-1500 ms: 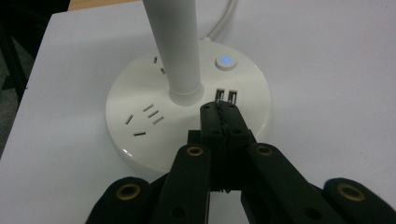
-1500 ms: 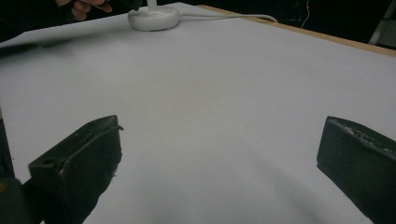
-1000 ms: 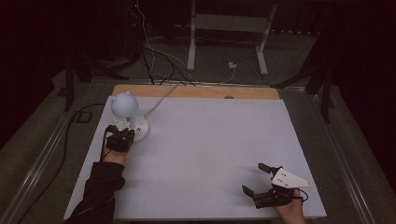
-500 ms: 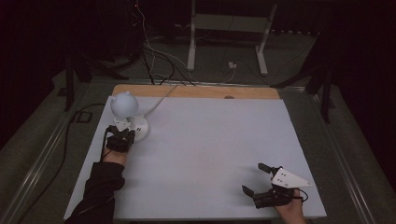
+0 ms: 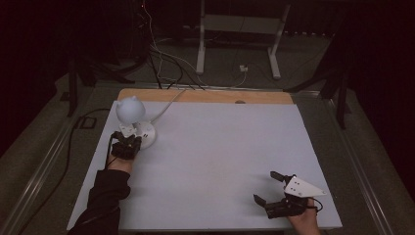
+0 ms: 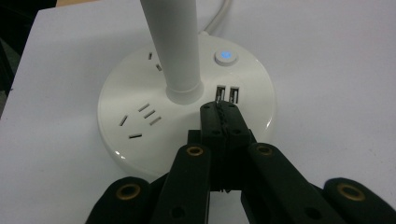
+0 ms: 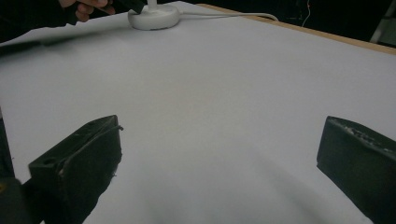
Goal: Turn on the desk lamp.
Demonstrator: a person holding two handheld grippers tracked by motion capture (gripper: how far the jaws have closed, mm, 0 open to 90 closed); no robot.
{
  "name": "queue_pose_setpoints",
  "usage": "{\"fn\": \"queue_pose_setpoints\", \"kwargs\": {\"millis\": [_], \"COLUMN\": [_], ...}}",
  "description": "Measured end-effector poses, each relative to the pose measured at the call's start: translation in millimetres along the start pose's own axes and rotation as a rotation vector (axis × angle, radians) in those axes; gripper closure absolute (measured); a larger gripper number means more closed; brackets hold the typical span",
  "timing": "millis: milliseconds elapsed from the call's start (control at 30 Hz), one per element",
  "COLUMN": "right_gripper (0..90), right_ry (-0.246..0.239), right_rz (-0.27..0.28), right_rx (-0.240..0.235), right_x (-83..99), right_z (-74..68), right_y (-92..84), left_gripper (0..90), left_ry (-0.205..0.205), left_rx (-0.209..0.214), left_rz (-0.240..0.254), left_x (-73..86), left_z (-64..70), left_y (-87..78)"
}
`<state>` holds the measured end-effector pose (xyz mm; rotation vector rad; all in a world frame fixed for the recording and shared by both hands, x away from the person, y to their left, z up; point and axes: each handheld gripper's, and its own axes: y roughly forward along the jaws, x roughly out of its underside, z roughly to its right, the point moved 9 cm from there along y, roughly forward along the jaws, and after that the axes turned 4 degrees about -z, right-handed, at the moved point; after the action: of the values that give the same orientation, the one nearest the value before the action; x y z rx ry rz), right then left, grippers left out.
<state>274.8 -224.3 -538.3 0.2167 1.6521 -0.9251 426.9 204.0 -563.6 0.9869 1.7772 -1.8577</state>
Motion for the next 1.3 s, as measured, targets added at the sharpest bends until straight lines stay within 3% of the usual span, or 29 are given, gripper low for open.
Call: {"fn": "queue_pose_setpoints", "kwargs": {"millis": [267,333,400,567,733,833,933,1067,1100,1133,1200,1233,1300], "right_gripper": [0.0,0.0,0.0,0.0,0.0,0.0,0.0,0.0,0.0,0.0,0.0,0.0,0.0], "right_ry": [-0.002,-0.001,0.002,0.004,-0.002,0.001,0.002,0.003,0.002,0.002,0.002,0.003,0.002], "right_rz": [-0.001,0.000,0.003,0.006,0.003,0.003,0.005,0.003,0.003,0.003,0.001,0.002,0.002], "right_rx": [0.000,-0.002,-0.001,0.002,0.000,0.001,0.001,0.000,0.000,0.000,0.000,-0.001,0.000], "right_x": [-0.1,-0.1,-0.6,-0.7,-0.7,-0.6,-0.6,-0.4,-0.4,-0.4,-0.2,-0.3,-0.3], "right_z": [-0.4,-0.5,-0.1,0.8,-0.3,0.2,0.5,0.2,0.0,0.0,-0.1,0.0,0.0], "right_y": [0.0,0.0,-0.7,-1.4,-1.3,-1.3,-1.4,-1.1,-1.0,-1.0,-0.9,-1.0,-1.0], "left_gripper": [90.0,90.0,90.0,90.0,87.0,77.3,56.9,45.9,36.6,36.6,20.8,8.8,4.6], "left_ry": [0.000,-0.014,-0.024,-0.014,-0.016,-0.027,-0.052,-0.073,-0.072,-0.070,-0.071,-0.070,-0.069], "left_rx": [0.008,0.024,0.011,0.013,0.016,-0.002,-0.004,-0.005,-0.012,-0.012,-0.014,-0.003,0.006], "left_rz": [0.004,0.016,0.017,0.057,0.066,0.063,0.066,0.068,0.064,0.055,0.043,0.036,0.031], "left_x": [0.5,-0.1,0.0,-9.8,-15.8,-16.2,-17.2,-18.5,-18.4,-17.8,-16.5,-15.7,-15.1], "left_z": [-0.7,-1.3,-3.2,2.8,8.5,8.2,8.9,9.6,9.3,9.7,10.3,11.6,14.0], "left_y": [0.2,0.0,-0.7,-12.6,-22.2,-26.1,-29.5,-33.0,-33.6,-33.5,-34.1,-34.6,-35.5]}}
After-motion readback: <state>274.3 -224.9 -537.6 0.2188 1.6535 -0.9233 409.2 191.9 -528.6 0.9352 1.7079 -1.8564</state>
